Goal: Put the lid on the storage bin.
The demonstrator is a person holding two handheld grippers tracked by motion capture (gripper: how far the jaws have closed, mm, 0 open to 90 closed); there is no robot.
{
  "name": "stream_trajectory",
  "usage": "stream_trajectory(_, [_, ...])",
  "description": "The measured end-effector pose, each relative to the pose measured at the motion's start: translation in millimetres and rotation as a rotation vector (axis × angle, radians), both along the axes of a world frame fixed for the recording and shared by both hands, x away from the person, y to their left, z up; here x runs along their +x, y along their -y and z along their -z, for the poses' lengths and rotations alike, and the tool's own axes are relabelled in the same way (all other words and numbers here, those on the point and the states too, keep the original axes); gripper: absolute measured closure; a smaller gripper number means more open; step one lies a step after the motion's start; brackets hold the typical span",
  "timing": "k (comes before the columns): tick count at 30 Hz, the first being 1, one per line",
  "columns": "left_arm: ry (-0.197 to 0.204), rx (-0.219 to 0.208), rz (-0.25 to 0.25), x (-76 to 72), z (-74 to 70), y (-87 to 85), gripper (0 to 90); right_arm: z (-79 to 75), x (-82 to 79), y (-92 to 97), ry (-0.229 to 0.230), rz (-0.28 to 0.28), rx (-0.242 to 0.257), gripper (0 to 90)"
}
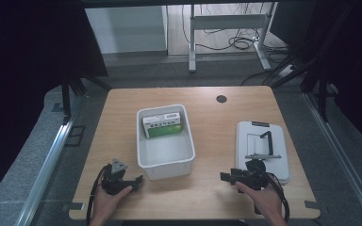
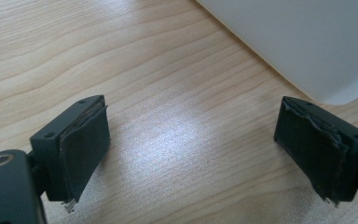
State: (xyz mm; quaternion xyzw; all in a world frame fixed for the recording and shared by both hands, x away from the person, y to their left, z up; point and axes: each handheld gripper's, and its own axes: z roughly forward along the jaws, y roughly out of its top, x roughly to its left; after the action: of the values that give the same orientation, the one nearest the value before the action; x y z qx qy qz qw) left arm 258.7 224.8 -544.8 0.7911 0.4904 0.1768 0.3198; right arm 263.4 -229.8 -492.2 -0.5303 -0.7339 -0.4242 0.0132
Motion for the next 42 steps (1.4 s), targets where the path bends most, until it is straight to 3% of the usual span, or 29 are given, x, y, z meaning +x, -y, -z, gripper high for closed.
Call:
stream_trajectory(8, [0.002,0.000,-0.002,-3.0,-0.2,-1.7,11.7,-2.4,2.5,0.1,0.009,0.026,0.011,38.6])
stream_trajectory(12, [0.002,0.000,-0.007,-3.1,-0.2,-1.3,11.5,3.6,0.7,-0.6,-0.015,0.021,-0.018,38.7])
stream_trajectory(25, [0.001,0.000,0.003,-2.5,-0.2,-2.3,11.3,6.1,-3.7,12.1,-0.020,0.047,-0.026,38.6])
stream_trajectory(32, [0.002,0.000,0.004,-2.9,-0.1,-2.7,11.6,-8.0,-10.9,16.5,-0.006,0.050,-0.019,38.8])
stream_trajectory(34, [0.001,-0.001,0.006,-2.8,-0.1,-3.0,11.5,-16.3,-9.5,24.3,0.007,0.073,-0.025,39.3])
stream_trajectory(42, [0.002,-0.001,0.011,-2.6,-0.1,-3.6,11.7,-21.7,-0.6,43.8,-0.001,0.126,0.011,39.6])
